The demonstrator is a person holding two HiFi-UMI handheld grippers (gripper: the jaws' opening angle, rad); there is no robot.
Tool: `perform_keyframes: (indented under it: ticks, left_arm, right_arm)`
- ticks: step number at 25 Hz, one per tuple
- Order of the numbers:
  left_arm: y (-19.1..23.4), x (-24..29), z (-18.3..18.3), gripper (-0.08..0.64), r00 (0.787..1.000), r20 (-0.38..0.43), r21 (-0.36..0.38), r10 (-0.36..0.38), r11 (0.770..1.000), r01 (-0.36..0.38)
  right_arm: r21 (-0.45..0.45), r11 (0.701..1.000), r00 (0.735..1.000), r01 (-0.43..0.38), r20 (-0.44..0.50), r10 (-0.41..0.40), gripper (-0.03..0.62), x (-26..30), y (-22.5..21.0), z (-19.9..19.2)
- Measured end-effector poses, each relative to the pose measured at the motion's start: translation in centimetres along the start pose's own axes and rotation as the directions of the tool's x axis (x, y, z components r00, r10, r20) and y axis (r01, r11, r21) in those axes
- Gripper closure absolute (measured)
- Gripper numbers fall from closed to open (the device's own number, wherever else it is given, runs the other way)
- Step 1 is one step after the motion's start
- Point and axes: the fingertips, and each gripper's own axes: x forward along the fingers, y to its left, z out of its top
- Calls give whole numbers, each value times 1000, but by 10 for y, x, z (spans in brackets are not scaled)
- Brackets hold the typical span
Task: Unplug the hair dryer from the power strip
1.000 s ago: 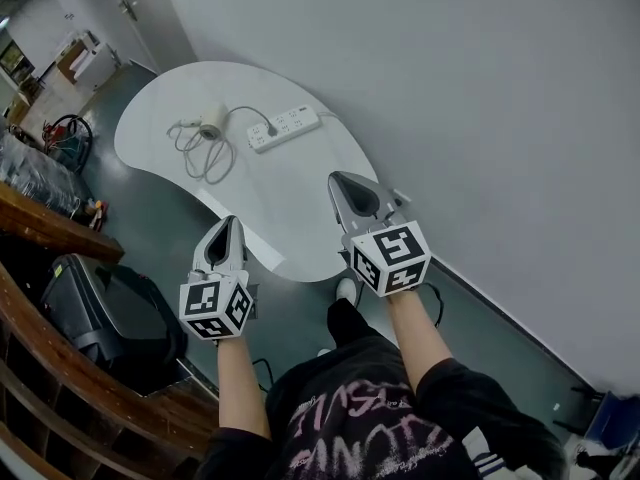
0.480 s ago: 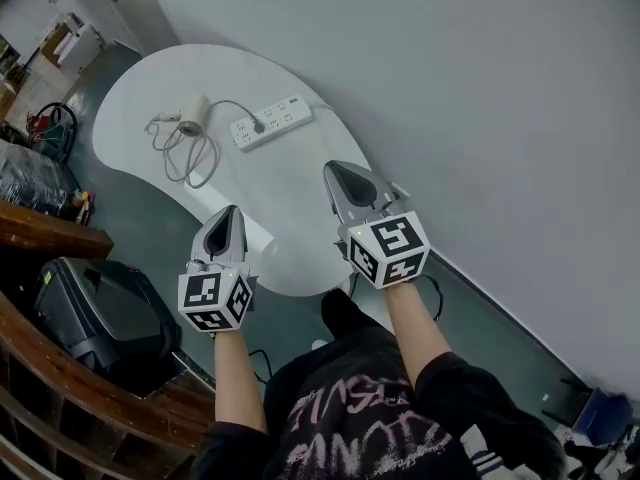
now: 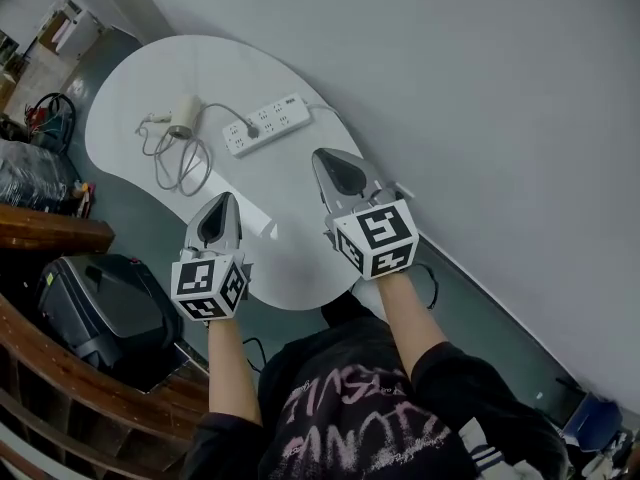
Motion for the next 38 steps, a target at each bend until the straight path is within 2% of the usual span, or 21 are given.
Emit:
perform_keyframes:
  ticks: [7, 19, 29, 38]
  left_arm:
    - [3, 24, 16, 560, 999, -6, 26, 32, 999, -32]
    - [9, 22, 36, 560, 996, 23, 45, 84, 995, -85]
    - [25, 25, 47, 560, 995, 59, 38, 78, 996, -81]
    - [43, 42, 39, 560, 997, 46, 19, 55, 998, -56]
  right_arm:
    - [7, 999, 999, -54, 6, 54, 572, 28, -12, 8]
    - [15, 996, 995, -91, 29, 91, 571, 37, -13, 18]
    - [0, 998, 996, -68, 50, 68, 571, 44, -9, 28]
    - [13, 999, 999, -46, 23, 46, 571, 65, -9, 17]
